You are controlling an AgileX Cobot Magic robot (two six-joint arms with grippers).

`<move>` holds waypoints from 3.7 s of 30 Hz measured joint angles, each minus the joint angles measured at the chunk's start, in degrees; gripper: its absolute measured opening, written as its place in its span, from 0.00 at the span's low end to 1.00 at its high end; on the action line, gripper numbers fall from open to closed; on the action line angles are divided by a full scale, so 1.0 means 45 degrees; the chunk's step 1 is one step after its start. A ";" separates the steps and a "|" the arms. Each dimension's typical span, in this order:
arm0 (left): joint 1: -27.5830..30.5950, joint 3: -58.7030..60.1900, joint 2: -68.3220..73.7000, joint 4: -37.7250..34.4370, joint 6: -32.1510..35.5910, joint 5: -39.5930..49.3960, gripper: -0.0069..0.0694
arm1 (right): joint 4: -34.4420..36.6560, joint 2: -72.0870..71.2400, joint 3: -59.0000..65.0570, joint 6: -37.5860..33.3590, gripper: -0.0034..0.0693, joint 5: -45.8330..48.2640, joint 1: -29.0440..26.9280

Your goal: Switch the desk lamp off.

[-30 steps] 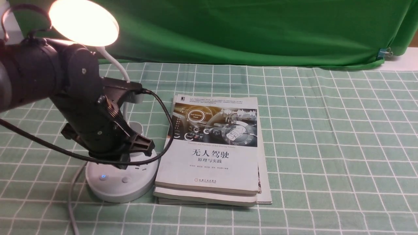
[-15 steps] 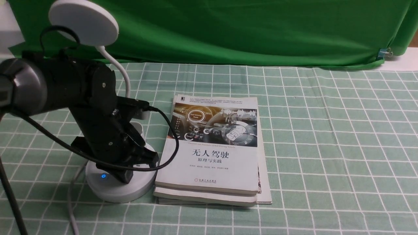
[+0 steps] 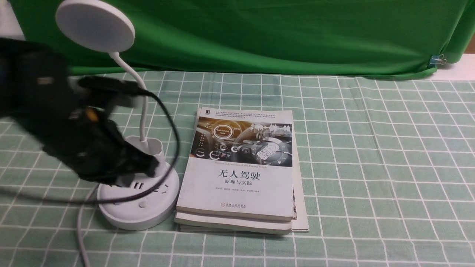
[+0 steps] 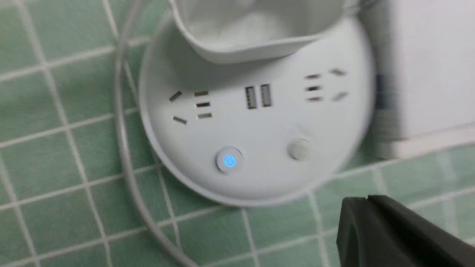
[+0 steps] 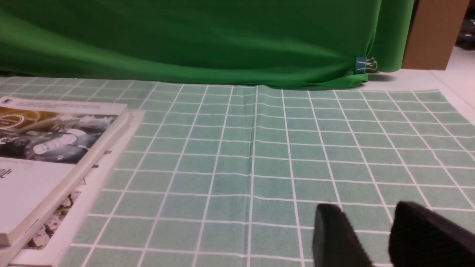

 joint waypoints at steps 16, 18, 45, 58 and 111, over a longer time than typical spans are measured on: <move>0.0000 0.7932 -1.2702 -0.0608 0.0000 -0.5063 0.09 | 0.0000 0.0000 0.0000 0.0000 0.38 0.0000 0.0000; 0.0000 0.8469 -1.3347 -0.0596 0.0000 -0.5690 0.09 | 0.0000 0.0000 0.0000 0.0000 0.38 0.0000 0.0000; 0.1132 1.1646 -1.5368 0.0811 0.0000 -0.8892 0.09 | 0.0000 0.0000 0.0000 0.0000 0.38 0.0000 0.0000; 0.3690 1.3104 -1.7488 -0.0546 -0.0263 -0.7726 0.09 | 0.0000 0.0000 0.0000 0.0000 0.38 0.0000 0.0000; 0.3784 1.3115 -1.7499 -0.0556 -0.0344 -0.7595 0.09 | 0.0000 0.0000 0.0000 0.0000 0.38 0.0000 0.0000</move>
